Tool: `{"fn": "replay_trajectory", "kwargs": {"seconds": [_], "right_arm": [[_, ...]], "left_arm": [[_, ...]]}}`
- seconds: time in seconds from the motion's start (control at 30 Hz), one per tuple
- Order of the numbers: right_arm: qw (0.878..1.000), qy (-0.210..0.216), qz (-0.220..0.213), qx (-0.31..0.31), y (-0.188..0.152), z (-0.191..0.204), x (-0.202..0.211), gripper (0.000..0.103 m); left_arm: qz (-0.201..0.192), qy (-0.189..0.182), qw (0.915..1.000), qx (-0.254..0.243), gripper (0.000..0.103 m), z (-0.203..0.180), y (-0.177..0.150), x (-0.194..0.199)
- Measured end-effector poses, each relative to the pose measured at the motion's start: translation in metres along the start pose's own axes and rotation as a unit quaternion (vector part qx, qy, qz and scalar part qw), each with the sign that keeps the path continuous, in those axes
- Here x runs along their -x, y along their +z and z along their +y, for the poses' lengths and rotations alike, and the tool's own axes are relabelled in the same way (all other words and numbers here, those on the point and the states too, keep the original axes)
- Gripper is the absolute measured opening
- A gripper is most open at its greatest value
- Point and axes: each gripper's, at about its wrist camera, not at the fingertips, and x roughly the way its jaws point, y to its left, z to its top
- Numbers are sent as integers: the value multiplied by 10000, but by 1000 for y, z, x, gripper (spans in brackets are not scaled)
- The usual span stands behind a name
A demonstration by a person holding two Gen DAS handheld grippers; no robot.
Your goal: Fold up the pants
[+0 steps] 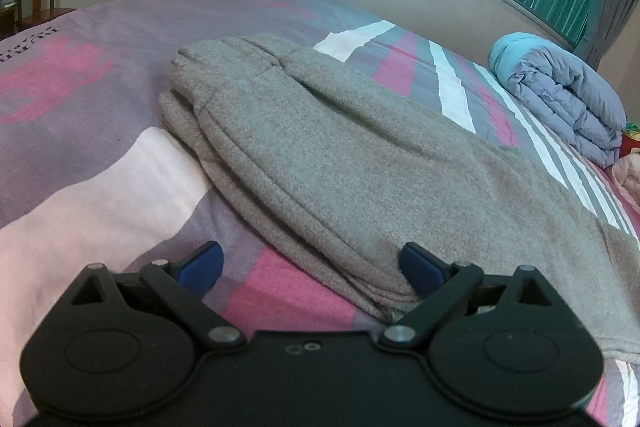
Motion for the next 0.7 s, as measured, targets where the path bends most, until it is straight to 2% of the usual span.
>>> {"fn": "replay_trajectory", "kwargs": {"seconds": [0.1,0.2,0.27,0.37,0.5,0.57,0.63,0.7], "right_arm": [[9959,29,-87,901,-3,23,7,14],[9896,133,-8,1431,-19,38,10,16],[9823,-133,-111,1864,-35,53,10,19],[9675,-561,-441,2424,-47,68,7,35],[9535,-540,-699,2883,-48,78,-2,35],[9388,-438,-791,3322,-47,86,-7,35],[9184,-339,-936,3829,-51,93,-12,35],[9067,-257,-1002,4088,-50,97,-22,35]], "left_arm": [[-1,-3,10000,7,90,0,0,0],[-1,-2,10000,5,90,0,1,0],[3,-4,10000,3,90,0,1,0],[8,-16,10000,-3,90,0,1,0],[2,-23,10000,-2,90,0,0,0],[5,-25,10000,0,90,0,0,0],[6,-22,10000,-1,90,0,0,0],[6,-22,10000,0,90,0,0,0]]}}
